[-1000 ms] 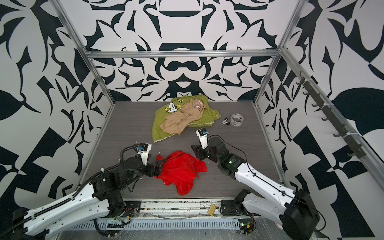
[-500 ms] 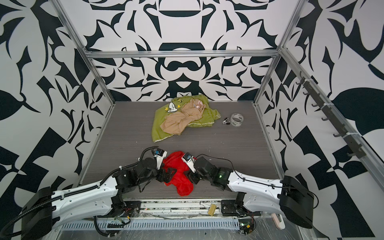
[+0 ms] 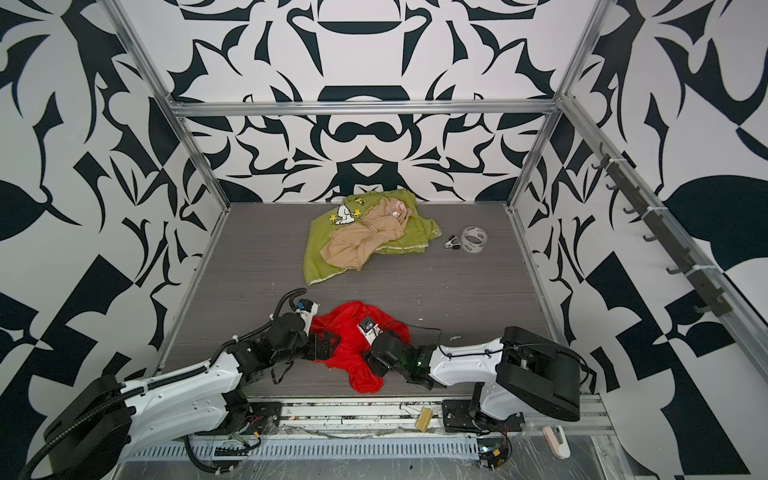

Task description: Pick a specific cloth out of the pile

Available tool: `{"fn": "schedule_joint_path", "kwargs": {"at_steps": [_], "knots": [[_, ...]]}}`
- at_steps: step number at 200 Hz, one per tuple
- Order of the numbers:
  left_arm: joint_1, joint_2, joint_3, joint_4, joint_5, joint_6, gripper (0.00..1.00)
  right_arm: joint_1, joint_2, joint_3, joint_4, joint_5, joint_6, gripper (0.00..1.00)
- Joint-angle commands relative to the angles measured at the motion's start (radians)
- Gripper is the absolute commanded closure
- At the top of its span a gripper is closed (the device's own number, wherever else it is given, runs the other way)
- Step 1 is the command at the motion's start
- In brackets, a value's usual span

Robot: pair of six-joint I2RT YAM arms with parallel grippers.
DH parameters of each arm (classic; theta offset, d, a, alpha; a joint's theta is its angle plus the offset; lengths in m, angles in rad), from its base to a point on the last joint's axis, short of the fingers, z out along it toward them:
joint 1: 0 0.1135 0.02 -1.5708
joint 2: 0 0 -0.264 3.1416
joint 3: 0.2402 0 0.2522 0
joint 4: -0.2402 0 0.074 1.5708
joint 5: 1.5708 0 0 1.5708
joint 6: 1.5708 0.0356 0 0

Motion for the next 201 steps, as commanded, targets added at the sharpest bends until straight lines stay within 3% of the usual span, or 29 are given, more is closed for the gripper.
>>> {"fn": "schedule_joint_path", "kwargs": {"at_steps": [1, 23, 54, 73, 98, 116, 135, 163, 190, 201], "knots": [[0.004, -0.033, 0.035, -0.038, 0.025, -0.001, 0.03, 0.007, -0.086, 0.054, -0.143, 0.051, -0.013, 0.31], [0.005, -0.116, 0.078, -0.131, -0.027, 0.024, 0.0, 0.006, -0.215, 0.084, -0.223, 0.148, -0.075, 0.26], [0.009, -0.207, 0.166, -0.279, -0.306, 0.077, 0.01, -0.019, -0.395, 0.016, -0.112, 0.396, -0.274, 0.15], [0.017, -0.203, 0.226, -0.322, -0.506, 0.175, 0.01, -0.145, -0.469, -0.023, -0.031, 0.362, -0.397, 0.14], [0.105, -0.165, 0.232, -0.242, -0.651, 0.426, 0.01, -0.39, -0.499, -0.084, 0.08, 0.346, -0.443, 0.12], [0.254, -0.133, 0.185, -0.142, -0.569, 0.566, 0.01, -0.566, -0.44, -0.142, 0.232, 0.299, -0.456, 0.12], [0.408, -0.103, 0.115, 0.04, -0.484, 0.677, 0.04, -0.683, -0.314, -0.152, 0.335, 0.298, -0.455, 0.12], [0.625, 0.016, 0.096, 0.219, -0.244, 0.694, 0.07, -0.772, -0.132, -0.154, 0.51, 0.274, -0.474, 0.09], [0.68, 0.199, 0.13, 0.376, -0.193, 0.726, 0.06, -0.845, 0.007, -0.174, 0.732, 0.218, -0.483, 0.09], [0.681, 0.257, 0.139, 0.428, -0.188, 0.744, 0.06, -0.862, 0.022, -0.164, 0.725, 0.204, -0.445, 0.1]]}}
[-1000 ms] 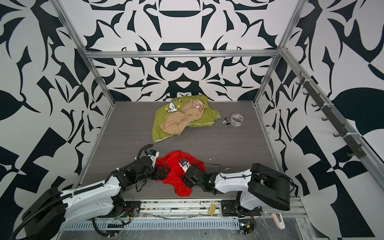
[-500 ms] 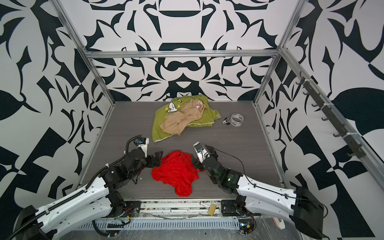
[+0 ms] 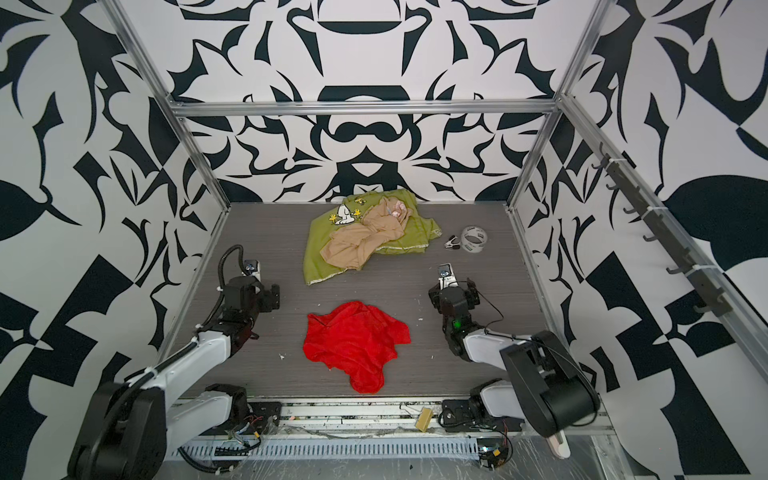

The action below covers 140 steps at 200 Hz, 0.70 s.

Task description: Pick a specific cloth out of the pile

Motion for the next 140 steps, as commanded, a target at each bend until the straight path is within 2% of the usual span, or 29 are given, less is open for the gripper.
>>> {"fn": "schedule_joint_path", "kwargs": {"at_steps": [1, 11, 26, 55, 68, 72, 75, 103, 115, 140], "knots": [[0.009, 0.124, 0.031, 0.213, 0.096, 0.074, 0.06, -0.042, 0.034, 0.0, 0.212, -0.055, 0.024, 0.09], [0.017, 0.179, 0.023, 0.276, 0.112, 0.08, 0.05, -0.07, 0.055, -0.005, 0.235, -0.137, 0.038, 0.12], [0.038, 0.196, 0.021, 0.318, 0.158, 0.098, 0.06, -0.087, 0.128, -0.009, 0.31, -0.137, 0.049, 0.13], [0.087, 0.234, 0.032, 0.376, 0.238, 0.07, 0.07, -0.137, 0.23, -0.038, 0.467, -0.214, 0.067, 0.14], [0.098, 0.246, 0.016, 0.442, 0.276, 0.023, 0.07, -0.145, 0.198, -0.014, 0.371, -0.234, 0.079, 0.15], [0.105, 0.254, 0.009, 0.468, 0.315, 0.023, 0.08, -0.152, 0.192, -0.006, 0.344, -0.255, 0.082, 0.03], [0.109, 0.264, 0.011, 0.472, 0.331, 0.025, 0.08, -0.159, 0.191, 0.003, 0.328, -0.269, 0.084, 0.0], [0.111, 0.403, -0.016, 0.656, 0.25, 0.002, 0.06, -0.191, 0.188, 0.054, 0.227, -0.301, 0.112, 0.0], [0.112, 0.398, -0.014, 0.635, 0.261, -0.002, 0.0, -0.203, 0.191, 0.072, 0.196, -0.306, 0.125, 0.0], [0.113, 0.408, -0.015, 0.658, 0.254, -0.002, 0.01, -0.205, 0.19, 0.079, 0.181, -0.274, 0.139, 0.0]]}}
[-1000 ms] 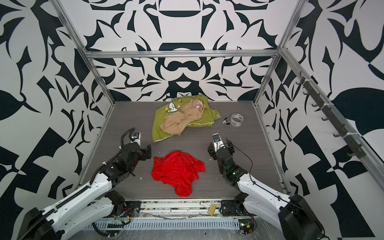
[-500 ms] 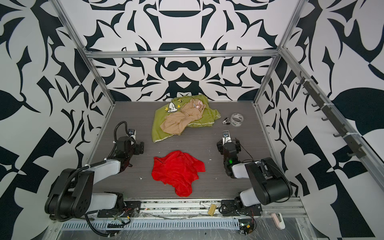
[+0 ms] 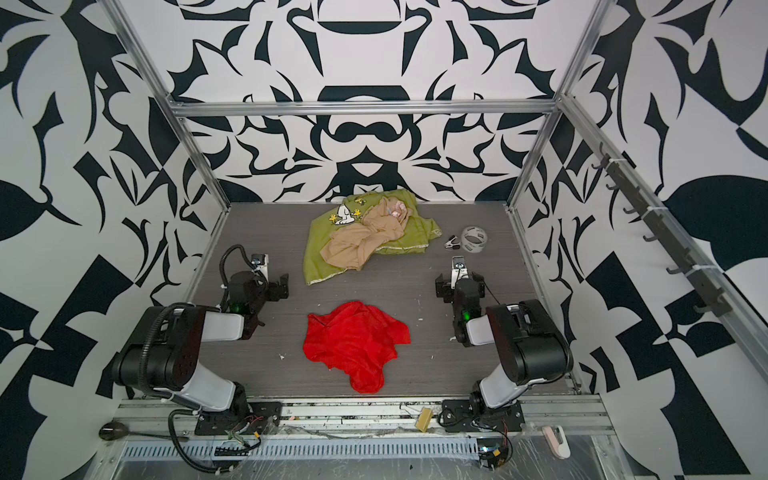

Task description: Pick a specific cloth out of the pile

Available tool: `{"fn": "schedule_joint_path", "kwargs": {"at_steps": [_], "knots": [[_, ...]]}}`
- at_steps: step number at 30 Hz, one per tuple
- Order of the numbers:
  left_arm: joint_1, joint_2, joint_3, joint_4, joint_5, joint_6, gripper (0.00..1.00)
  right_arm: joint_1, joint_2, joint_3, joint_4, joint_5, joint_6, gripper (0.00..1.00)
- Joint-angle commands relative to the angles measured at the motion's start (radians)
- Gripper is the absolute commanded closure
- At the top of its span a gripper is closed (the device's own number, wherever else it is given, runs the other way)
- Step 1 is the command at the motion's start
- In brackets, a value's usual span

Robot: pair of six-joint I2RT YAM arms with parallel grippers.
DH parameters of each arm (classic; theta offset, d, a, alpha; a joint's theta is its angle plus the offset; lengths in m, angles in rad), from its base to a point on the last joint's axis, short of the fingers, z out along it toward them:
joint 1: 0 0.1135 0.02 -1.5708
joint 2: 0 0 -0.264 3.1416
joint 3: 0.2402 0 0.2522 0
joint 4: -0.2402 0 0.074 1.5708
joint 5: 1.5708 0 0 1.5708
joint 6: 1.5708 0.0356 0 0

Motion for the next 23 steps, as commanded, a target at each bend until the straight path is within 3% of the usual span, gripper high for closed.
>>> {"fn": "schedule_joint_path", "kwargs": {"at_steps": [1, 6, 9, 23], "knots": [[0.005, 0.003, -0.008, 0.105, 0.0, -0.015, 0.01, -0.005, -0.019, 0.026, -0.032, 0.003, 0.038, 0.0], [0.005, 0.006, -0.004, 0.098, -0.003, -0.015, 0.01, -0.009, -0.019, 0.032, -0.048, -0.004, 0.04, 0.0], [0.005, 0.005, -0.005, 0.1, -0.005, -0.019, 0.01, -0.036, -0.011, 0.055, -0.076, -0.096, 0.052, 0.0], [0.004, -0.001, -0.012, 0.107, -0.006, -0.019, 0.01, -0.069, -0.019, 0.051, -0.085, -0.155, 0.063, 0.0]]}}
